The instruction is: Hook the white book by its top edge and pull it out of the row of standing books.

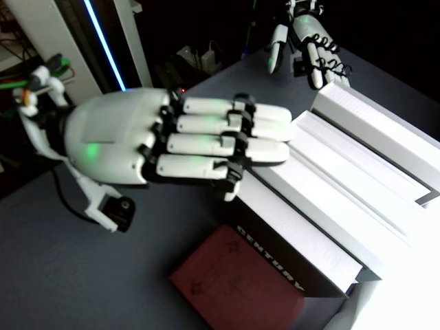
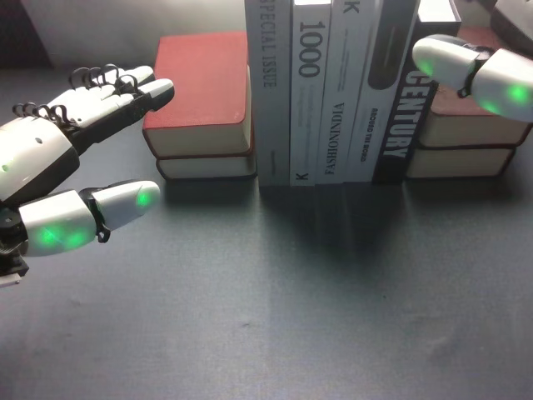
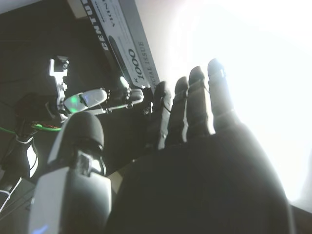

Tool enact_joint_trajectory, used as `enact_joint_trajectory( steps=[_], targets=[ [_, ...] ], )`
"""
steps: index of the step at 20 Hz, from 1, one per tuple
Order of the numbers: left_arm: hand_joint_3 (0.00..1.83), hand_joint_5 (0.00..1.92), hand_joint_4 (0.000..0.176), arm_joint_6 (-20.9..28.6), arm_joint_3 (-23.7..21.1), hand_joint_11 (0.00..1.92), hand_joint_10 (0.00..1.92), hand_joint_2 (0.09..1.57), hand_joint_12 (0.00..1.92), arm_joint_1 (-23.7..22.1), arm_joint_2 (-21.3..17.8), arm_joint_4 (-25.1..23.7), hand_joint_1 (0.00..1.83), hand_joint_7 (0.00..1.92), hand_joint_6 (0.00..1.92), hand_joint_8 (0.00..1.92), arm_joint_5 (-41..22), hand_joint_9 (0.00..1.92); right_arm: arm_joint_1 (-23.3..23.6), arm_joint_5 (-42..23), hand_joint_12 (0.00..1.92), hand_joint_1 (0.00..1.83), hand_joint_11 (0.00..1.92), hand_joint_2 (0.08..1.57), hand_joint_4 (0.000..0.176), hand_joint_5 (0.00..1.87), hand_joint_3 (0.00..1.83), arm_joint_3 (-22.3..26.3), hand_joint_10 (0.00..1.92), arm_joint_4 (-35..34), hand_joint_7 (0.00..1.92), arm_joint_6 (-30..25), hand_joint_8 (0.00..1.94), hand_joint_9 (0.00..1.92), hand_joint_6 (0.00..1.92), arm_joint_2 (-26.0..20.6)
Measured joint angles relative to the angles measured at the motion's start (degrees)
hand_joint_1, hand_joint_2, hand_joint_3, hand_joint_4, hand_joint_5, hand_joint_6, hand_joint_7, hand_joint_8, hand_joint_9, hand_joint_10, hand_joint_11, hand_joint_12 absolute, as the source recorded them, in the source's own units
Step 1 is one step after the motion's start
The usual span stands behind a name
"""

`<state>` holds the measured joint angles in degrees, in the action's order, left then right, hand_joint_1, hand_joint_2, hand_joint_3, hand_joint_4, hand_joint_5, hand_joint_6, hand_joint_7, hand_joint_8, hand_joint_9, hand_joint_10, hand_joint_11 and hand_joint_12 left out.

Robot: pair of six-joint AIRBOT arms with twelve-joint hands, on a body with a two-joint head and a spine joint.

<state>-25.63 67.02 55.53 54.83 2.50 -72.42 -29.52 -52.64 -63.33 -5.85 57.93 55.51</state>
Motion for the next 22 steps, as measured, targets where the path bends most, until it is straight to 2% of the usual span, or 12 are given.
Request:
enact_joint_trajectory(
  steps=[1, 3, 7, 8, 9, 10, 12, 13, 14, 15, 18, 22],
  targets=[
    [0.0, 0.06, 0.021, 0.0, 0.0, 0.0, 0.0, 1.36, 0.0, 0.0, 0.0, 0.0, 0.26, 0.0, 0.0, 0.0, 0.02, 0.0, 0.07, 0.72, 1.92, 0.24, 0.0, 1.45, 0.0, 0.32, 0.0, -0.42, 0.0, 0.13, 0.0, 0.02, 0.0, 0.0, 0.11, 0.33],
    [0.0, 0.06, 0.001, 0.0, 0.0, 0.0, 0.0, 1.36, 0.0, 0.0, 0.0, 0.04, 0.28, 0.0, 0.0, 0.0, -0.13, 0.0, 0.37, 0.79, 1.92, 0.15, 0.0, 1.46, 0.0, 0.45, 0.0, -0.52, 0.0, -0.31, 0.0, -0.04, 0.0, 0.0, 0.14, 0.5],
    [0.0, 0.0, 0.001, 0.0, 0.0, 0.0, 0.0, 1.36, 0.0, 0.76, 0.0, 0.72, 0.25, 0.0, 0.0, 0.0, -0.66, 0.0, 0.42, -0.31, 1.92, 0.17, 0.0, 1.46, 0.0, 0.56, 0.0, 0.13, 0.0, -0.46, 0.04, -0.07, 0.01, 0.0, 0.19, 0.11],
    [0.0, 0.01, 0.021, 0.0, 0.0, 0.0, 0.0, 1.36, 0.0, 0.87, 0.0, 0.96, 0.27, 0.0, 0.0, 0.0, -0.61, 0.0, 0.39, -0.61, 1.92, 0.22, 0.0, 1.45, 0.0, 0.57, 0.0, 1.11, 0.0, -0.39, 0.05, -0.04, 0.01, 0.0, 0.19, -0.57],
    [0.0, 0.0, 0.019, 0.0, 0.0, 0.0, 0.0, 1.37, 0.0, 1.07, 0.0, 1.14, 0.24, 0.0, 0.0, 0.0, -0.66, 0.0, -0.09, -1.27, 1.92, 0.23, 0.0, 1.45, 0.0, 0.57, 0.0, 2.08, 0.0, 0.15, 0.05, -0.02, 0.01, 0.0, 0.19, -1.22],
    [0.0, 0.03, 0.0, 0.02, 0.0, 0.0, 0.0, 1.36, 0.0, 1.07, 0.0, 1.18, 0.28, 0.0, 0.01, 0.0, -0.72, 0.0, -1.49, -2.86, 1.92, 0.21, 0.0, 1.44, 0.0, 0.57, 0.0, 3.32, 0.0, 0.85, 0.05, -0.07, 0.01, 0.0, 0.18, -2.03],
    [0.0, 0.05, 0.0, 0.0, 0.0, 0.0, 0.0, 1.35, 0.0, 1.29, 0.0, 1.57, 0.3, 0.0, 0.01, 0.0, -1.29, 0.0, -4.76, -6.4, 1.92, 0.16, 0.0, 1.44, 0.0, 0.56, 0.0, 5.27, 0.0, 2.34, 0.05, -1.31, 0.01, 0.0, 0.17, -3.61],
    [0.0, 0.08, 0.0, 0.02, -0.02, 0.0, 0.0, 1.35, 0.0, 1.6, 0.0, 1.88, 0.32, 0.0, 0.02, 0.0, -1.84, 0.0, -6.71, -8.31, 1.27, 0.11, 0.0, 1.46, 0.0, 0.59, 0.0, 5.9, 0.0, 3.15, 0.05, -3.39, 0.0, 0.0, 0.08, -4.37],
    [0.0, 0.06, 0.0, 0.0, -0.02, 0.0, 0.0, 1.35, 0.0, 1.99, 0.0, 2.43, 0.32, 0.0, 0.0, 0.0, -2.51, 0.0, -9.03, -10.36, 0.25, 0.06, 0.0, 1.46, 0.0, 0.58, 0.0, 6.47, 0.0, 3.78, 0.05, -5.22, 0.0, 0.0, 0.05, -5.16],
    [0.0, 0.05, 0.0, -0.02, -0.35, 0.0, 0.0, 1.36, 0.0, 2.51, -0.02, 3.39, 0.31, 0.0, 0.0, 0.0, -2.91, 0.0, -11.52, -12.72, 0.05, 0.03, 0.0, 1.46, 0.0, 0.58, 0.01, 7.39, 0.0, 3.93, 0.05, -6.69, 0.0, 0.0, 0.04, -5.88],
    [0.0, 0.01, 0.0, -0.15, -0.94, 0.0, 0.0, 1.37, 0.0, 3.34, -0.31, 4.26, 0.27, 0.0, 0.0, 0.0, -4.5, 0.0, -18.38, -17.84, 0.0, 0.02, 0.0, 1.46, 0.0, 0.54, 0.0, 10.91, 0.0, 7.45, 0.07, -10.38, 0.01, 0.0, 0.02, -7.91],
    [0.0, 0.07, 0.0, -0.24, -1.09, 0.0, 0.0, 1.37, 0.0, 3.43, -0.37, 5.03, 0.29, 0.0, 0.02, 0.0, -5.01, 0.0, -23.34, -19.43, 0.03, 0.08, 0.05, 1.44, 0.0, 0.55, 0.0, 12.26, 0.0, 11.23, 0.12, -15.13, 0.02, 0.0, 0.03, -8.15]
  ],
)
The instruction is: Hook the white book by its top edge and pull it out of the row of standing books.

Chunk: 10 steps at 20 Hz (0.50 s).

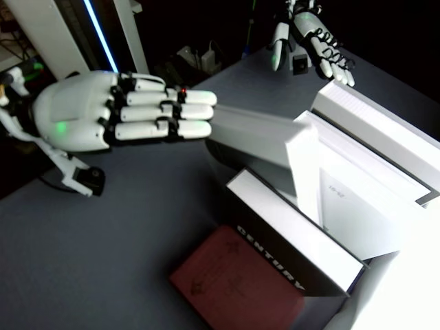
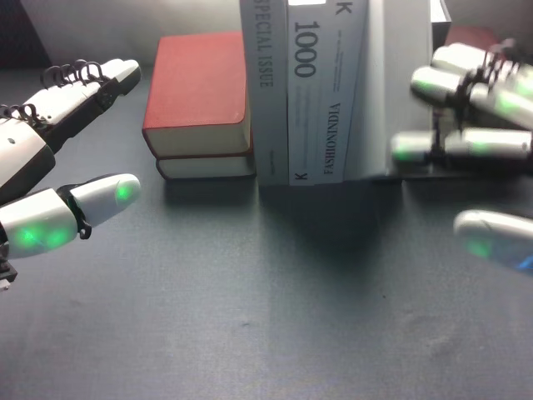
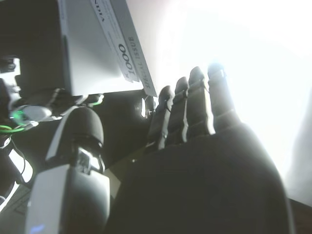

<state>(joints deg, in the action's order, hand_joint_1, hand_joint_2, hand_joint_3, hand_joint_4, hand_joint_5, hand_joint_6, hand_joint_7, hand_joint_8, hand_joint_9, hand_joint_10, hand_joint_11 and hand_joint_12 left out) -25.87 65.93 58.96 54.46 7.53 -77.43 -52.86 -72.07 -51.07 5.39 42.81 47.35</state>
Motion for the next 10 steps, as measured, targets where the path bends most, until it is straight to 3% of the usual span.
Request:
enact_joint_trajectory(
  steps=[2, 3, 4, 6, 10],
  targets=[
    [0.0, 0.06, 0.0, 0.0, 0.0, 0.0, 0.0, 1.37, 0.0, 0.09, 0.0, 0.02, 0.22, 0.0, 0.01, 0.0, -0.15, 0.0, -2.73, -0.15, 0.95, 0.17, 0.0, 1.42, 0.0, 0.61, 0.01, 0.0, 0.07, 0.74, 0.22, -3.21, 0.02, 0.12, 0.03, 0.0],
    [0.0, 0.06, 0.0, 0.0, 0.0, 0.0, 0.0, 1.37, 0.0, 0.09, 0.0, 0.11, 0.24, 0.0, 0.01, 0.0, -0.13, 0.0, -3.65, 0.66, 1.27, 0.2, 0.0, 1.43, 0.0, 0.63, 0.01, 0.0, 0.13, 0.55, 0.3, -4.24, 0.03, 0.23, 0.03, 0.17],
    [0.0, 0.07, 0.0, 0.0, 0.0, 0.0, 0.0, 1.36, 0.0, 0.09, 0.0, 0.04, 0.25, 0.0, 0.01, 0.0, -0.22, 0.0, -5.05, 1.25, 1.43, 0.2, 0.0, 1.44, 0.0, 0.65, 0.01, -0.04, 0.17, 0.15, 0.36, -5.29, 0.05, 0.31, 0.04, 0.66],
    [0.0, 0.11, 0.0, -0.02, 0.0, 0.0, 0.0, 1.36, 0.0, 0.07, 0.0, 0.26, 0.27, 0.0, 0.02, 0.0, -0.33, 0.0, -6.62, 1.84, 1.64, 0.15, 0.06, 1.46, 0.0, 0.66, 0.0, -0.04, 0.45, 0.72, 0.55, -6.49, 0.04, 0.44, 0.04, 1.38],
    [0.0, 0.12, 0.0, -0.02, 0.0, 0.0, 0.0, 1.36, 0.0, 0.09, 0.02, 0.46, 0.27, 0.0, 0.01, 0.0, -0.37, 0.0, -7.89, 2.67, 1.63, 0.2, 0.23, 1.48, 0.0, 0.57, 0.0, -0.07, 0.66, 0.59, 0.75, -8.68, 0.05, 0.6, 0.01, 2.32]
  ],
)
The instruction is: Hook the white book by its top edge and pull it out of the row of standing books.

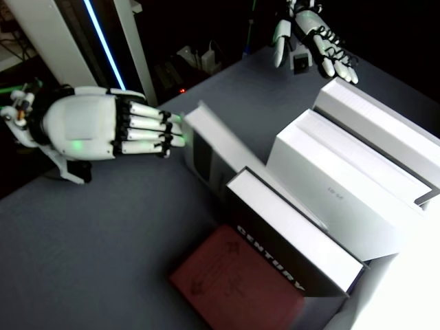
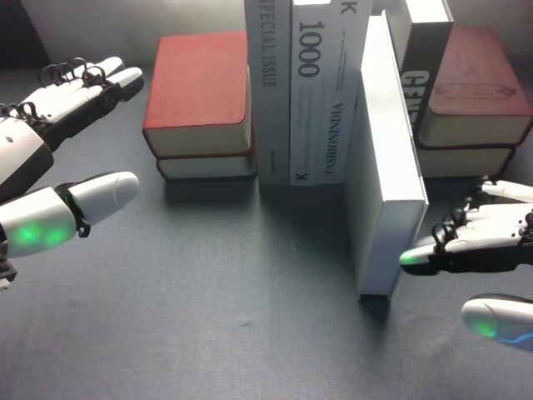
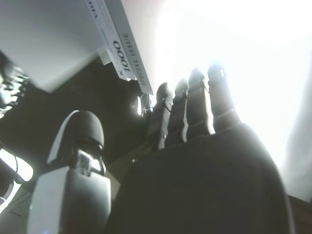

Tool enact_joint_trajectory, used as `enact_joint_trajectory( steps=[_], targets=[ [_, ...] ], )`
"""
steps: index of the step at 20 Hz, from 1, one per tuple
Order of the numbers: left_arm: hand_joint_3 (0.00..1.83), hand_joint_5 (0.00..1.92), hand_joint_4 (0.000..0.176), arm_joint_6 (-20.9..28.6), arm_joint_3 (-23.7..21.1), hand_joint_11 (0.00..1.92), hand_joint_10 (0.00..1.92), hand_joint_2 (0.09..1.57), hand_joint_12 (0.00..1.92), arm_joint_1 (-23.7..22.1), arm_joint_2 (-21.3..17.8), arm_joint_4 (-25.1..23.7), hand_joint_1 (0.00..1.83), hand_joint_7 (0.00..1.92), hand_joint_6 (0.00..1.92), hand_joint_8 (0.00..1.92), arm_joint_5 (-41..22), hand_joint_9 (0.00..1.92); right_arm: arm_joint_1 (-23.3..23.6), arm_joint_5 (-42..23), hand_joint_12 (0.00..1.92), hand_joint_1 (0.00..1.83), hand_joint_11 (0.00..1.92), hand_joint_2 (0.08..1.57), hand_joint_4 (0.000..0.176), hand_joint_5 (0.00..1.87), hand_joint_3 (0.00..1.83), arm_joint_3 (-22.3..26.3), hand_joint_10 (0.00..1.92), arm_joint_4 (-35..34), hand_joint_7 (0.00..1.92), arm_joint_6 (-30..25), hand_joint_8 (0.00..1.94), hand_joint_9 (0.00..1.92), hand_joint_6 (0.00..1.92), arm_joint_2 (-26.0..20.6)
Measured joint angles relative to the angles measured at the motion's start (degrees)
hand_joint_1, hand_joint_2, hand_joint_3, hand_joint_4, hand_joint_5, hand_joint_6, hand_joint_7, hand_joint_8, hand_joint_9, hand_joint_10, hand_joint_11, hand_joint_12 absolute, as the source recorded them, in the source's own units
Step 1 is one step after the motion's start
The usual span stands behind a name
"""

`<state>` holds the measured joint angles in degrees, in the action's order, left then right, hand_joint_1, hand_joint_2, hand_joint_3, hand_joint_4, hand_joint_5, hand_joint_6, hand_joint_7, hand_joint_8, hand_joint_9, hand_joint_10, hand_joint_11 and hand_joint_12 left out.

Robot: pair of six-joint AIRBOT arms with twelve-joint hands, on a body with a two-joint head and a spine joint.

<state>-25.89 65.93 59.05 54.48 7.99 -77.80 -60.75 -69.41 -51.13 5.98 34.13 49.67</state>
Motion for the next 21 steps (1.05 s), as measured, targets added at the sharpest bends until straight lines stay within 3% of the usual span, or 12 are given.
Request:
enact_joint_trajectory(
  steps=[3, 5, 6, 7, 9, 10, 12, 14, 16, 18, 19, 21],
  targets=[
    [0.0, 0.08, 0.0, 0.0, 0.0, 0.0, 0.0, 1.36, 0.0, 0.0, 0.0, 0.09, 0.26, 0.0, 0.0, 0.0, 0.0, 0.0, -0.2, 0.04, 1.7, 0.3, 0.38, 1.46, 0.0, 0.4, 0.0, -0.35, 0.96, -0.63, 0.85, -0.74, 0.1, 0.63, 0.01, -0.02],
    [0.0, 0.06, 0.0, 0.0, 0.0, 0.0, 0.0, 1.36, 0.0, 0.17, 0.0, 0.15, 0.27, 0.0, 0.0, 0.0, -0.24, 0.0, -0.2, -0.66, 1.74, 0.34, 0.45, 1.48, 0.0, 0.45, 0.0, -0.26, 1.19, -0.63, 0.76, -0.74, 0.45, 0.6, 0.12, -0.63],
    [0.0, 0.06, 0.0, 0.0, 0.0, 0.0, 0.0, 1.36, 0.0, 0.42, 0.0, 0.33, 0.3, 0.0, 0.0, 0.0, -0.37, 0.0, -0.24, -1.09, 1.68, 0.33, 0.45, 1.5, 0.0, 0.42, 0.0, 0.15, 1.15, -1.29, 0.68, -0.02, 0.62, 0.58, 0.16, -1.27],
    [0.0, 0.05, 0.0, 0.0, -0.07, 0.0, 0.0, 1.36, 0.0, 0.52, 0.0, 0.61, 0.3, 0.0, 0.0, 0.0, -0.35, 0.0, -0.24, -2.58, 1.69, 0.34, 0.4, 1.5, 0.0, 0.45, 0.0, 0.5, 1.2, -2.71, 0.6, 1.38, 0.74, 0.52, 0.27, -2.29],
    [0.0, 0.03, 0.0, 0.0, -0.07, 0.0, 0.0, 1.37, 0.0, 0.52, 0.0, 0.76, 0.29, 0.0, 0.0, 0.0, -0.63, 0.0, -0.24, -4.74, 1.91, 0.32, 0.13, 1.52, 0.0, 0.34, 0.0, 0.63, 1.43, -5.25, 0.38, 3.26, 1.02, 0.3, 0.88, -3.52],
    [0.0, 0.04, 0.0, 0.0, -0.07, 0.0, 0.0, 1.38, 0.0, 0.61, 0.0, 0.79, 0.34, 0.0, 0.01, 0.0, -0.92, 0.0, -0.24, -5.42, 1.92, 0.38, 0.03, 1.53, 0.0, 0.3, 0.0, 0.63, 1.43, -6.69, 0.3, 3.82, 1.05, 0.22, 1.01, -4.07],
    [0.01, 0.07, 0.0, 0.0, -0.28, 0.0, 0.0, 1.39, 0.0, 1.18, 0.0, 1.25, 0.29, 0.0, 0.01, 0.0, -1.46, 0.0, -0.26, -7.19, 1.81, 0.43, 0.03, 1.55, 0.0, 0.24, 0.01, 1.05, 1.32, -9.07, 0.23, 5.88, 1.03, 0.17, 1.05, -5.44],
    [0.0, 0.09, 0.028, 0.0, -0.37, 0.01, 0.01, 1.4, 0.01, 1.38, 0.0, 1.38, 0.26, 0.03, 0.01, 0.01, -1.53, 0.04, -0.31, -9.11, 1.87, 0.4, 0.02, 1.57, 0.0, 0.06, 0.02, 1.2, 1.36, -10.27, 0.15, 6.99, 1.05, 0.12, 1.13, -6.14],
    [0.0, 0.12, 0.042, 0.0, -0.7, 0.01, 0.0, 1.41, 0.23, 2.01, -0.02, 1.97, 0.35, 0.12, 0.0, 0.02, -2.82, 0.1, -1.01, -11.82, 1.92, 0.3, 0.03, 1.57, 0.0, 0.0, 0.08, 1.68, 1.62, -12.09, 0.03, 8.13, 1.21, 0.08, 0.89, -6.54],
    [0.0, 0.12, 0.043, 0.0, -0.79, 0.0, 0.0, 1.42, 0.44, 2.32, -0.09, 1.97, 0.33, 0.14, 0.0, 0.0, -3.1, 0.13, -2.47, -14.08, 1.92, 0.16, 0.03, 1.57, 0.0, 0.0, 0.13, 1.7, 1.62, -14.36, 0.01, 8.72, 1.12, 0.02, 0.7, -6.73],
    [0.0, 0.12, 0.077, -0.15, -1.14, 0.0, 0.0, 1.41, 0.54, 2.51, -0.31, 2.29, 0.33, 0.14, 0.0, 0.0, -3.34, 0.15, -3.96, -15.47, 1.92, 0.05, 0.0, 1.57, 0.0, 0.0, 0.14, 1.88, 1.33, -16.35, 0.0, 9.38, 0.86, 0.0, 0.52, -7.21],
    [0.0, 0.05, 0.127, -0.55, -1.14, 0.0, 0.0, 1.42, 0.39, 2.73, -0.48, 2.69, 0.32, 0.06, 0.0, 0.0, -4.31, 0.09, -6.62, -18.23, 1.84, 0.0, 0.0, 1.56, 0.0, 0.0, 0.12, 2.25, 0.97, -19.63, 0.0, 10.36, 0.5, 0.0, 0.33, -8.17]
  ],
)
